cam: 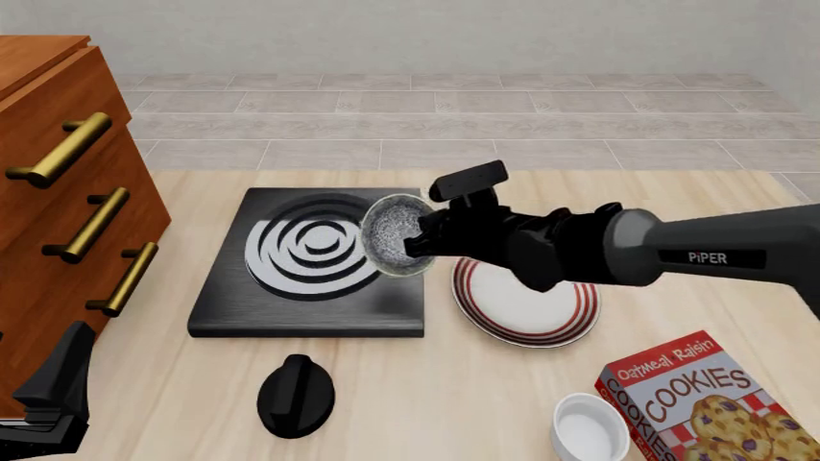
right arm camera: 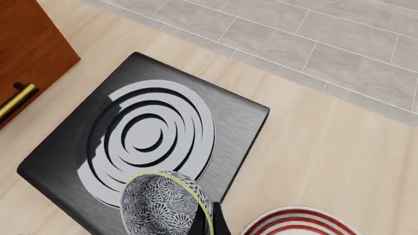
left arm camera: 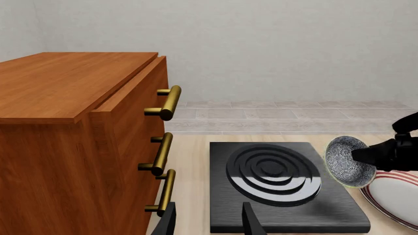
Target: Pick the akita bowl on the stove and place it on the plate.
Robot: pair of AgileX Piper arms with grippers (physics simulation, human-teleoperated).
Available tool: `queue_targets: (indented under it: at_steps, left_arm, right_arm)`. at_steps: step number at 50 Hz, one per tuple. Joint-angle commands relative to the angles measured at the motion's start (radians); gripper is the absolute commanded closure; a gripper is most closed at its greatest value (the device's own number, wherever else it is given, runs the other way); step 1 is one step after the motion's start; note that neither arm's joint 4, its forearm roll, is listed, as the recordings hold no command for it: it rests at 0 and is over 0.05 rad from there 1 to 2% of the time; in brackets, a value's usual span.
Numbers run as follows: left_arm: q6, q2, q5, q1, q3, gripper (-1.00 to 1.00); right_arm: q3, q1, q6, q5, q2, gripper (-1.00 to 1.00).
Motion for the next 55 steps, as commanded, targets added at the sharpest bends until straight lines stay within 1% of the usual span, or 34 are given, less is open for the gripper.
queue_targets:
  at_steps: [1, 6, 10, 16, 19, 20, 22, 23, 26, 29, 35, 39, 51, 54, 55]
  left_arm:
    - [0.0, 0.0, 0.0, 0.0, 0.0, -1.0]
    - [0.0, 0.0, 0.0, 0.0, 0.0, -1.0]
    - [0.0, 0.0, 0.0, 0.0, 0.0, -1.0]
    - [0.0, 0.0, 0.0, 0.0, 0.0, -1.0]
    - [0.0, 0.0, 0.0, 0.0, 0.0, -1.0]
    - [0.0, 0.0, 0.0, 0.0, 0.0, -1.0]
    - [0.0, 0.0, 0.0, 0.0, 0.0, -1.0]
    - [0.0, 0.0, 0.0, 0.0, 0.0, -1.0]
    - [0.0, 0.0, 0.0, 0.0, 0.0, -1.0]
    - [0.0, 0.0, 0.0, 0.0, 0.0, -1.0]
    - [0.0, 0.0, 0.0, 0.0, 0.0, -1.0]
    - [0.0, 0.0, 0.0, 0.0, 0.0, -1.0]
    - [0.0, 0.0, 0.0, 0.0, 0.0, -1.0]
    - [0.0, 0.0, 0.0, 0.0, 0.0, -1.0]
    - [0.0, 0.0, 0.0, 0.0, 0.0, -1.0]
  right_arm:
    - [0.121, -0.064, 0.029, -0.048, -0.114, 1.0]
    - [0.196, -0.109, 0.035, -0.084, -0.16, 1.0]
    - [0.244, -0.162, 0.056, -0.11, -0.19, 1.0]
    - [0.282, -0.228, 0.069, -0.116, -0.223, 1.0]
    - [0.302, -0.267, 0.057, -0.126, -0.228, 1.0]
    - [0.311, -0.285, 0.046, -0.127, -0.232, 1.0]
    - [0.32, -0.294, 0.022, -0.13, -0.227, 1.0]
    - [0.334, -0.312, 0.034, -0.141, -0.229, 1.0]
    - [0.343, -0.335, 0.033, -0.158, -0.216, 1.0]
    - [0.351, -0.362, 0.018, -0.165, -0.21, 1.0]
    - [0.362, -0.384, 0.012, -0.184, -0.187, 1.0]
    - [0.369, -0.374, 0.008, -0.206, -0.153, 1.0]
    - [0.377, -0.382, -0.007, -0.269, -0.039, 1.0]
    - [0.378, -0.382, -0.006, -0.281, -0.022, 1.0]
    - [0.378, -0.389, 0.003, -0.284, -0.02, 1.0]
